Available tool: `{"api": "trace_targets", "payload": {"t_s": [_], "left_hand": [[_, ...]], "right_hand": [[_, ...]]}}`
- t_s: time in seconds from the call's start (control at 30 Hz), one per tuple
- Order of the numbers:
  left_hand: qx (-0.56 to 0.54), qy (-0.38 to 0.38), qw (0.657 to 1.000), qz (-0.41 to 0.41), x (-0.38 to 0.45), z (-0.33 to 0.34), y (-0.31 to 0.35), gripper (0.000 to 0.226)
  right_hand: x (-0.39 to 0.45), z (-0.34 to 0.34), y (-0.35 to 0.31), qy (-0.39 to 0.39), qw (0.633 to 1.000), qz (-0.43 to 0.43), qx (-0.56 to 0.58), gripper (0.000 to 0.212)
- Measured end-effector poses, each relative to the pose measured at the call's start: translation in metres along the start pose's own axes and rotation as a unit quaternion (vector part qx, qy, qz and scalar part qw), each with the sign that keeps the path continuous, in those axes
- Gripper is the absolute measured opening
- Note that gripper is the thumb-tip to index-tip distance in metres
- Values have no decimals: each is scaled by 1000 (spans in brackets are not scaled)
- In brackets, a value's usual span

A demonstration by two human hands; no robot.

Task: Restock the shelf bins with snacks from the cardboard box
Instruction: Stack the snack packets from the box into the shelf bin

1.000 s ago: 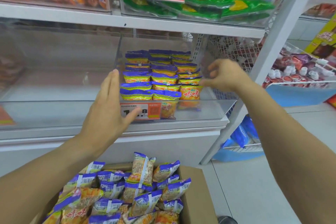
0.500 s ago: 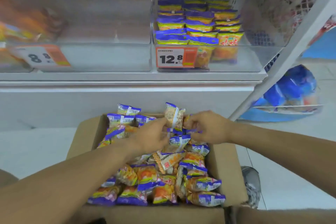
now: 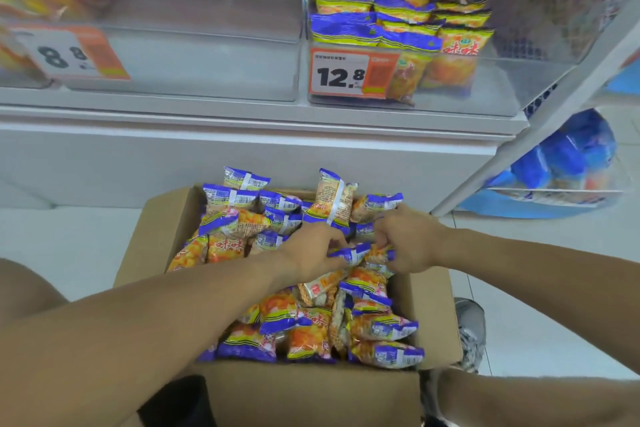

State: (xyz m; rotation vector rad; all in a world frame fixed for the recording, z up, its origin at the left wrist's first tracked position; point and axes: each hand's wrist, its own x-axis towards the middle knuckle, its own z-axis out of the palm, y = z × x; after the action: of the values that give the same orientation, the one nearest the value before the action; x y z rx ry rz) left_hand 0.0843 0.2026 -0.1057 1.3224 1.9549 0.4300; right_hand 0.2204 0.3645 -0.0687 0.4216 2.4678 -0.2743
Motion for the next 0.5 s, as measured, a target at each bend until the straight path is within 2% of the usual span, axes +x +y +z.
{"api": "trace_targets", "payload": {"t_s": [0.07,0.2,0.27,0.37,0.43,0.5], "left_hand": [[-45,5,999,-2,-1,-1,2,24],[-192,-3,980,-61,-10,-4,4,15],[-231,13,970,-78,-15,-8,3,20],[-323,44,939,-113,-21,-18,8,21],[-402,67,905,-125,-27,-25,17,15],[-435,115,883,-133,-31,-32,26,18]], "right_hand": [[-4,1,2,-27,999,0,27,27],[-14,-1,12,-48,987,42,150,43],[-17,-7,13,-56,972,74,215,39],[-20,-17,11,-62,917,122,374,31],[-24,-25,9,-60,879,125,457,34],[-32,-37,5,-56,842,113,525,36]]}}
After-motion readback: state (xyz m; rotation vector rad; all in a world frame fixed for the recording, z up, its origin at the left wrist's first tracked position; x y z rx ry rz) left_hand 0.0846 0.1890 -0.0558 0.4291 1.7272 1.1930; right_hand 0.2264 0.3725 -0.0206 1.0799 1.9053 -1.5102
